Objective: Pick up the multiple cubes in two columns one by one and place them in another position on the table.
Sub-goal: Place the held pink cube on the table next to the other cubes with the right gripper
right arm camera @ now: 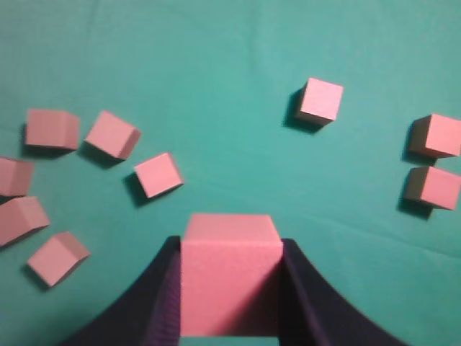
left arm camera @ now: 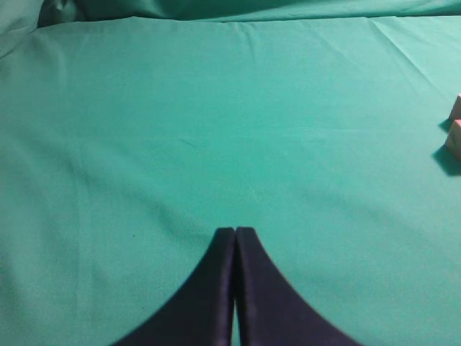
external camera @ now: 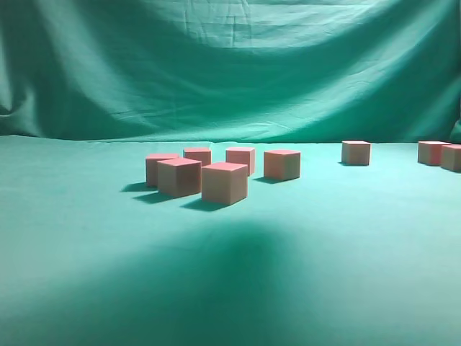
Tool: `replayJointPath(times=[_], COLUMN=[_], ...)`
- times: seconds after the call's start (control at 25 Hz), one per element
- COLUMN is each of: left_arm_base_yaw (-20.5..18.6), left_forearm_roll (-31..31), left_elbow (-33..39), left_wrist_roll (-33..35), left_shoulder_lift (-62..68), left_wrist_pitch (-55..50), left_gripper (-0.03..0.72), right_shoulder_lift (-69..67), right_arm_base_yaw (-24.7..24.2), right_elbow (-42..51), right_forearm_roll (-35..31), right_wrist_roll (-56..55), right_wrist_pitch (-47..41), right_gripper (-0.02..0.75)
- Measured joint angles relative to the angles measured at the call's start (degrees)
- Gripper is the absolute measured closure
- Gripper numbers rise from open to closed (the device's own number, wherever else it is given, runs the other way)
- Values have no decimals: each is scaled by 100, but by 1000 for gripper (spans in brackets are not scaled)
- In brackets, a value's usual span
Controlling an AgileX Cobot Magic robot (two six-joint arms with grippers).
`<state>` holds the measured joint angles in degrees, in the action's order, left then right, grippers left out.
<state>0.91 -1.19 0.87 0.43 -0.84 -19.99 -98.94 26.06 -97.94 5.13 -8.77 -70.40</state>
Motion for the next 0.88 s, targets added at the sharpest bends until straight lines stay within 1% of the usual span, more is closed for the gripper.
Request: replayJointPath(times=[0.12,0.32,0.56,0.68,0.88], left_arm_base_yaw=[0,0,0,0,0], left_forearm_roll=[0,0,0,0,0], left_elbow=[0,0,0,0,0], left_wrist_roll=[0,0,0,0,0], left_shoulder_lift=[0,0,0,0,0], left_wrist_pitch=[0,0,0,0,0], left_gripper=[688,688,688,688,688], right_shoulder_lift=[423,949,1065,1042,745], right_arm_base_yaw=[357,987,1636,1775,1785], right_elbow=[393,1687,2861,3114,3152], right_forearm_roll=[0,-27,-595,-732,-769], right_wrist_roll=[22,55,55,55,55], right_wrist_pitch=[185,708,1230,1516,1899], right_gripper=[479,479,479,479,479])
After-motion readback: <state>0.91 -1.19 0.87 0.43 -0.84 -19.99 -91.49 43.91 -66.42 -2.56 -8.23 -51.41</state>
